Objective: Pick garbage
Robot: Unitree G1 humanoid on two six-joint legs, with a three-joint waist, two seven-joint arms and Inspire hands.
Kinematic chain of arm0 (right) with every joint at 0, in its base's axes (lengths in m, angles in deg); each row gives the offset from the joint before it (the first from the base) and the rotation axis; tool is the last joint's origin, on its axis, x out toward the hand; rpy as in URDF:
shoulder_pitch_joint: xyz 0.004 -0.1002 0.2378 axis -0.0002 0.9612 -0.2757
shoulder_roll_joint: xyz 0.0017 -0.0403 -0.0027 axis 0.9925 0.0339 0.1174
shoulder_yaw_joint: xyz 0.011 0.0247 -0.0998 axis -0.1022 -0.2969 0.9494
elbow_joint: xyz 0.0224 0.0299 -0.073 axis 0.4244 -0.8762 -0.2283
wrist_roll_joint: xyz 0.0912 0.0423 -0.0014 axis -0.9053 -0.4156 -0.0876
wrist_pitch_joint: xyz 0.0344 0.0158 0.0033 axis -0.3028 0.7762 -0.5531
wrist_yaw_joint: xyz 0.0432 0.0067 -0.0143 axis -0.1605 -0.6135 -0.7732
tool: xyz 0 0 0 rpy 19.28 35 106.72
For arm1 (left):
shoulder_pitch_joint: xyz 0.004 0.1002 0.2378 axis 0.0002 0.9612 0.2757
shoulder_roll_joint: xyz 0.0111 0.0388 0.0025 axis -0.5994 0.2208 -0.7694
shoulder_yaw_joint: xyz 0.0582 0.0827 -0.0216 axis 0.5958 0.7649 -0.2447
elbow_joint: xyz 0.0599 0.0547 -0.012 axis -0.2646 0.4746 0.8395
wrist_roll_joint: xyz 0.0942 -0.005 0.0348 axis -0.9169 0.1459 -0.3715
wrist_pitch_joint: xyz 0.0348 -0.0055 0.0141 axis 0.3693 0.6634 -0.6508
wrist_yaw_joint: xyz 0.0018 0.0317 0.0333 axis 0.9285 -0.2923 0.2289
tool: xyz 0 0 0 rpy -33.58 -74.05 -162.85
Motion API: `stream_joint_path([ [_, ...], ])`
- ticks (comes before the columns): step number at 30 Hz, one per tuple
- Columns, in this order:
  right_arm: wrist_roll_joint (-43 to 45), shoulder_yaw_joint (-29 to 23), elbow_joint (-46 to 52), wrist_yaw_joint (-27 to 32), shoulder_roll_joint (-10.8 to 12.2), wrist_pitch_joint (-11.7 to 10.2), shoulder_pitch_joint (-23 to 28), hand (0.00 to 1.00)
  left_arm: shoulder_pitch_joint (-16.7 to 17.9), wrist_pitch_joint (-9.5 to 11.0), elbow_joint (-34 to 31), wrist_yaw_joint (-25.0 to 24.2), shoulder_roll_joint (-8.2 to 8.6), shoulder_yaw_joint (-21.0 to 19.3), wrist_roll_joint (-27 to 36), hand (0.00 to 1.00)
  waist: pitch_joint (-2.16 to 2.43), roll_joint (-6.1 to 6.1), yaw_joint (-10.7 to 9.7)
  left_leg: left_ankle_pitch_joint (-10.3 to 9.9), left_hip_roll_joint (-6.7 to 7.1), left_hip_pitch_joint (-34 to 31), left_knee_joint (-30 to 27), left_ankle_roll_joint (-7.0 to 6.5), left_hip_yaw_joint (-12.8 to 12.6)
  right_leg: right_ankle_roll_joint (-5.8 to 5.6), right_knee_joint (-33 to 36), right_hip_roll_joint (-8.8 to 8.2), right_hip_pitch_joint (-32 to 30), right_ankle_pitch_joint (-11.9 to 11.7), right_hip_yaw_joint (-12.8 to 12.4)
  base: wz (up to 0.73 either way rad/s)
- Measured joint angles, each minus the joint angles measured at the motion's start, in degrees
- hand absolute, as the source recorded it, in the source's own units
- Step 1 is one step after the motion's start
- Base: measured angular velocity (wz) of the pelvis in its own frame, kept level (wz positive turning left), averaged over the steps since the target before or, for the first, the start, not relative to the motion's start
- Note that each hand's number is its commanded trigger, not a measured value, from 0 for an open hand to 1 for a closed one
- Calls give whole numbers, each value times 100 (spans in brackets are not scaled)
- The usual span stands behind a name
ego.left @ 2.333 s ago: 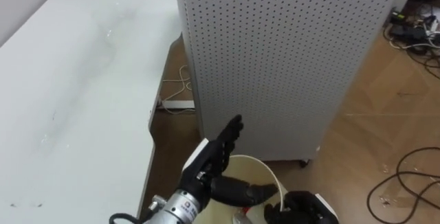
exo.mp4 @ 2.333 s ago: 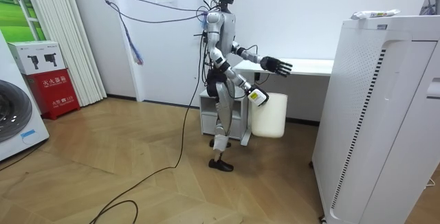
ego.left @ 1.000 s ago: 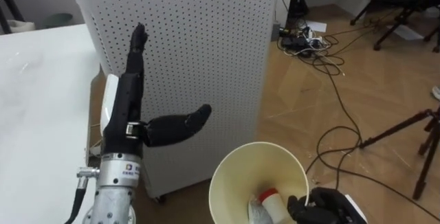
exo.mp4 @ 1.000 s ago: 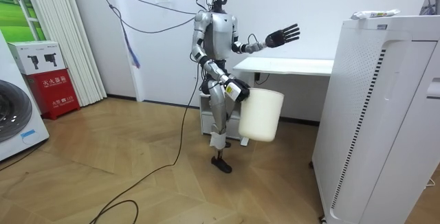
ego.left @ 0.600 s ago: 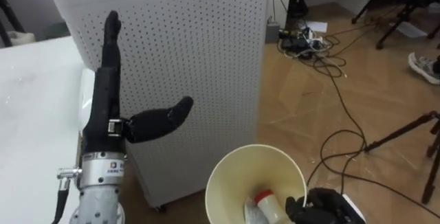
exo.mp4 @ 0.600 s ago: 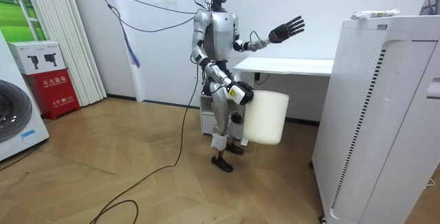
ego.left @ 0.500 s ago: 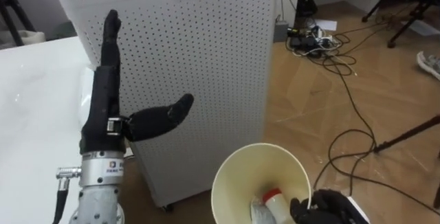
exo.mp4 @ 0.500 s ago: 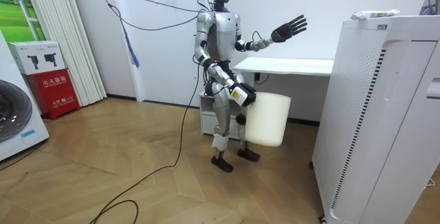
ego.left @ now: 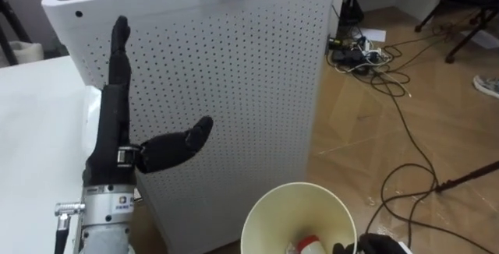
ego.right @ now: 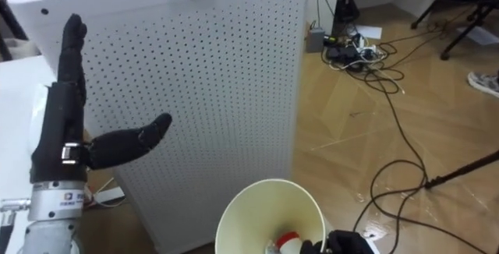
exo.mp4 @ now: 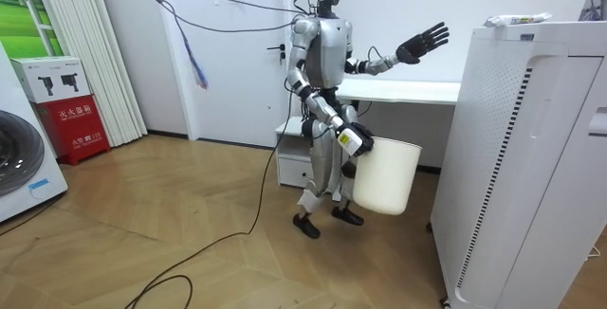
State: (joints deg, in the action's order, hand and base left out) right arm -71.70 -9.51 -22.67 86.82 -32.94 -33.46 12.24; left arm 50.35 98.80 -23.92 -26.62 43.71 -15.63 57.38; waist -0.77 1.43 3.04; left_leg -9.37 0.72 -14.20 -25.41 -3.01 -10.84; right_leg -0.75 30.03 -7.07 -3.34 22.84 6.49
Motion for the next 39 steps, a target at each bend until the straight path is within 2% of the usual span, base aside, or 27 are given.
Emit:
stream_joint_path([
  [1, -26, 2, 0, 46, -12, 0, -21, 100, -110, 0, -3, 8, -4, 1, -8, 0, -23, 47, 23, -130, 21, -12, -135, -32, -22, -82, 304, -98, -98, 98, 35, -5],
  [2, -97, 22, 0, 89, -20, 1, -33, 100, -217, 4, -4, 31, -44, 0, -9, 0, -29, 46, 61, -238, 10, -42, -290, -56, -62, -102, 687, -170, -239, 88, 162, -6],
  [3, -133, 33, 0, 102, -21, 1, -38, 100, -260, 7, -5, 63, -65, -5, -26, 0, -28, 48, 65, -305, 3, -42, -353, -65, -90, -126, 826, -200, -280, 73, 172, 0],
  [5, -143, 35, 0, 130, -24, 0, -49, 100, -497, 47, -2, 281, -83, 0, -260, 0, -25, 31, 50, -521, -18, -23, -595, -137, -91, -193, 981, -196, -265, 36, 166, 5],
  [6, -132, 38, 0, 141, -15, 0, -55, 100, -546, 78, -3, 319, -81, 0, -276, 0, -19, 18, 65, -541, -20, -4, -595, -142, -60, -249, 997, -190, -265, -1, 168, 0],
  [7, -93, 32, 2, 147, -6, -1, -71, 100, -622, 104, -3, 404, -67, -7, -414, 0, -43, -43, 45, -552, -19, 65, -548, -142, 127, -341, 1107, -164, -322, -61, 165, -21],
  [8, -24, 26, 4, 137, 5, -7, -105, 100, -634, 108, -20, 483, -32, -42, -539, 0, -61, -141, 81, -566, -24, 93, -500, -110, 430, -305, 889, -93, -487, -21, 158, -26],
  [9, -8, 32, 6, 121, 6, -10, -129, 100, -633, 107, -21, 529, -29, -49, -551, 0, -62, -187, 87, -570, -27, 100, -482, -92, 546, -284, 701, -58, -587, -32, 174, -31],
  [10, 23, 47, 38, 78, 5, -12, -138, 100, -637, 106, -28, 552, -46, -53, -552, 0, -54, -207, 75, -577, 10, 131, -432, -73, 613, -277, 149, -62, -742, -232, 254, 0],
  [11, 66, 53, 36, 48, -13, -14, -104, 100, -611, 102, -29, 545, -38, -23, -554, 0, -34, -248, -1, -587, 44, 202, -338, -49, 665, -129, 91, -95, -716, -586, 349, 8],
  [14, 153, 53, 34, -31, -16, -14, -85, 100, -618, 113, -167, 564, -50, -53, -670, 0, -31, -237, 18, -533, 48, 444, -33, 8, 661, -83, -197, -55, -464, -635, 460, 3],
  [17, 155, 48, 38, -70, -46, -14, -87, 100, -612, 115, -303, 672, -69, -58, -757, 0, -21, -227, 60, -522, -1, 605, 132, 28, 690, -91, -544, 83, -214, -719, 479, 1],
  [22, 133, 40, 135, -130, -57, -14, -117, 100, -601, 114, -738, 769, -96, -156, -751, 0, -4, -239, 122, -505, -50, 703, 306, 47, 712, -109, -1044, 208, 32, -892, 504, 0],
  [27, 158, 40, 251, -222, -76, -14, -118, 100, -597, 113, -1056, 821, -126, -228, -753, 0, 2, -248, 199, -504, -50, 890, 484, 47, 714, -127, -1357, 241, 265, -969, 521, 0],
  [31, 186, 40, 365, -316, -75, -14, -118, 100, -598, 98, -1101, 844, -222, -228, -788, 0, 13, -265, 205, -503, -35, 1034, 590, 48, 722, -144, -1543, 253, 446, -990, 528, 0],
  [36, 214, 38, 361, -401, -79, -14, -118, 100, -601, 36, -1155, 827, -301, -262, -1297, 0, 60, -338, 182, -503, -29, 1308, 807, 48, 728, -162, -1846, 292, 726, -1070, 478, -5],
  [39, 228, 36, 358, -433, -74, -14, -119, 100, -602, 11, -1262, 770, -312, -321, -1400, 0, 65, -362, 157, -486, -22, 1414, 928, 73, 728, -162, -1866, 296, 773, -1071, 466, -6],
])
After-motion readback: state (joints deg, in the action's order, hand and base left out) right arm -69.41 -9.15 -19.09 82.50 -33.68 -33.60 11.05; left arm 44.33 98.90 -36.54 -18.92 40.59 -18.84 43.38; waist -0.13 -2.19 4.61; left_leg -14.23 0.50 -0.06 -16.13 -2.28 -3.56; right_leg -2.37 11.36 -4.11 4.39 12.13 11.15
